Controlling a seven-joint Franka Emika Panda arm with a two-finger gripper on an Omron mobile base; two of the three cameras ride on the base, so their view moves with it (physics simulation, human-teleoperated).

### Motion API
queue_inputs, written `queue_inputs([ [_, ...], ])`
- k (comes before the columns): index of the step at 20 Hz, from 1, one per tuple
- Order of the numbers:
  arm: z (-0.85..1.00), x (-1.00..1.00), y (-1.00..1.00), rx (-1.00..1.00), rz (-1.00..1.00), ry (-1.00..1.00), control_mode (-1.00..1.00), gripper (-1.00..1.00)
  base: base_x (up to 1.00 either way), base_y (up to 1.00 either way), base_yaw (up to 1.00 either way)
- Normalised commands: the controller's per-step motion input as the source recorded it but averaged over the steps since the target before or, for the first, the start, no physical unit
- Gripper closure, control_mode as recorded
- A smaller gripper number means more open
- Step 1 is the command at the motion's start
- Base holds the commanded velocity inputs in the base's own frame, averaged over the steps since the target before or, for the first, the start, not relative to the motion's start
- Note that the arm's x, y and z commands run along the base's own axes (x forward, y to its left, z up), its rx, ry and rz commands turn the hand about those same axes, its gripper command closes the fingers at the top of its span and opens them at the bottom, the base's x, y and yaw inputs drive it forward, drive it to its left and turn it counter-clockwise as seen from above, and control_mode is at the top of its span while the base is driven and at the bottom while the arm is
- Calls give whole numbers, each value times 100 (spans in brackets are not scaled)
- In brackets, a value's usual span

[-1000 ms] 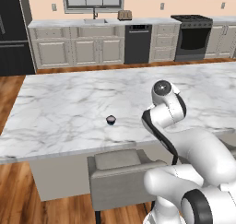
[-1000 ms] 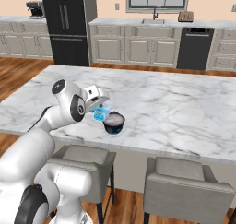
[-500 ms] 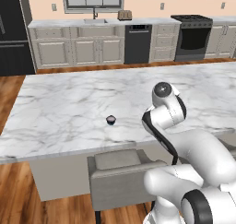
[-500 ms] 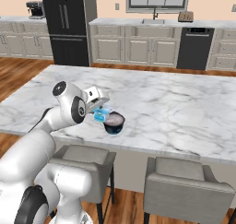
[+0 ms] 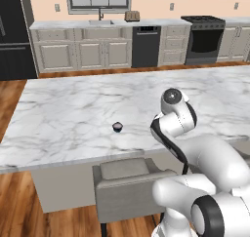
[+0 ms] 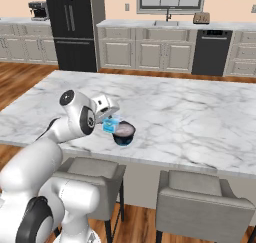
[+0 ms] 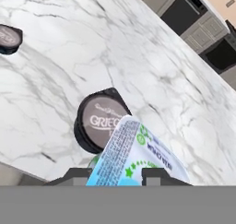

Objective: Stack the yogurt containers by placing the smaller containers on top of the larger containers.

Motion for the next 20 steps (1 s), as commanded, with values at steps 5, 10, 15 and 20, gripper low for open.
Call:
queue_inputs([
  [5,-7,6,-5,0,3,0,-100,100,0,0,0],
  [10,-2,0,-7,0,3,0,-100,100,0,0,0],
  [15,-3,1,-6,0,3,0,-100,100,0,0,0],
  [20,-8,10,0,0,3,0,-100,100,0,0,0],
])
